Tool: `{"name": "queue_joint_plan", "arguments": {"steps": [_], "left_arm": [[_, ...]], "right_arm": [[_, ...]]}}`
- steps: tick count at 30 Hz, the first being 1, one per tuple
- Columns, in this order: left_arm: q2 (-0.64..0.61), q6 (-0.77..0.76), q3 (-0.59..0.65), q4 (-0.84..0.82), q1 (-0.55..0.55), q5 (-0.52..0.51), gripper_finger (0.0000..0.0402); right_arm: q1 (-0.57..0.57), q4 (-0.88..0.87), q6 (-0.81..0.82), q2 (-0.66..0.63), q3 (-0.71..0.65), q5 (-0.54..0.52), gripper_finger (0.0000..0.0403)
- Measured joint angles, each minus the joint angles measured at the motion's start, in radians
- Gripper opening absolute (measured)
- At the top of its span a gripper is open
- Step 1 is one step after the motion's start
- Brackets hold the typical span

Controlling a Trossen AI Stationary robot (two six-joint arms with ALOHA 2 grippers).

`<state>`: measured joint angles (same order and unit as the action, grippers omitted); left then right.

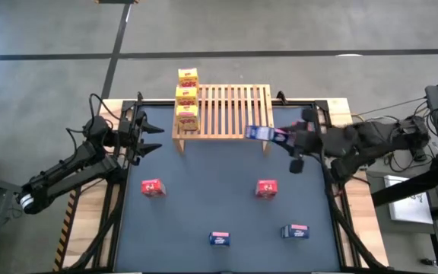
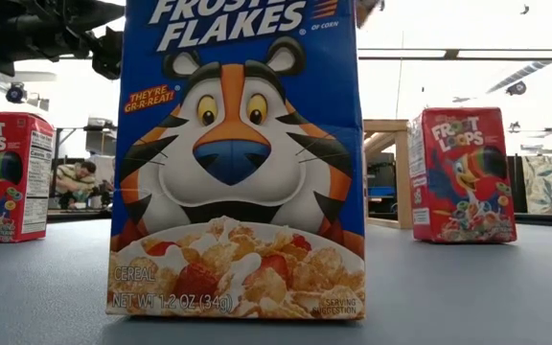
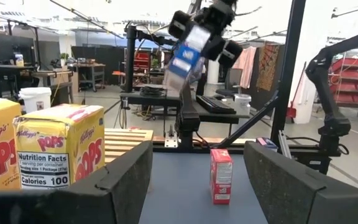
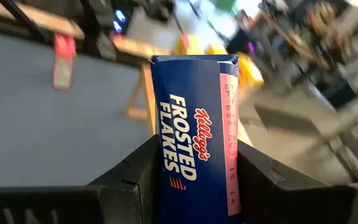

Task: Stack cereal on shelf
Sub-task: Put the top right blue cereal box on the shelf

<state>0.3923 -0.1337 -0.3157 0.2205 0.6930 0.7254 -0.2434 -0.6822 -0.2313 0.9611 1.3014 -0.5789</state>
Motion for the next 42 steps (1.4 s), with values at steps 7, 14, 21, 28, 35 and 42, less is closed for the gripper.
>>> {"name": "queue_joint_plan", "arguments": {"steps": [7, 14, 21, 28, 35, 42], "left_arm": [[0.000, -0.002, 0.000, 0.002, 0.000, 0.000, 0.0238], [0.000, -0.017, 0.000, 0.002, 0.000, 0.000, 0.0238], [0.000, -0.017, 0.000, -0.024, 0.000, 0.001, 0.0238], [0.000, -0.018, 0.000, -0.058, 0.000, 0.000, 0.0238], [0.000, -0.025, 0.000, -0.058, 0.000, 0.000, 0.0238], [0.000, -0.036, 0.000, -0.059, 0.000, -0.004, 0.0238]], "right_arm": [[0.433, 0.157, -0.193, 0.148, 0.083, 0.484, 0.0148], [0.760, 0.136, -0.237, 0.367, 0.240, 0.785, 0.0148], [0.842, -0.068, -0.331, 0.610, 0.512, 0.798, 0.0148], [0.869, -0.287, -0.388, 0.821, 0.814, 0.821, 0.0148], [0.932, -0.422, -0.412, 0.975, 1.040, 0.910, 0.0148], [0.956, -0.441, -0.419, 1.018, 1.053, 0.932, 0.0152]]}}
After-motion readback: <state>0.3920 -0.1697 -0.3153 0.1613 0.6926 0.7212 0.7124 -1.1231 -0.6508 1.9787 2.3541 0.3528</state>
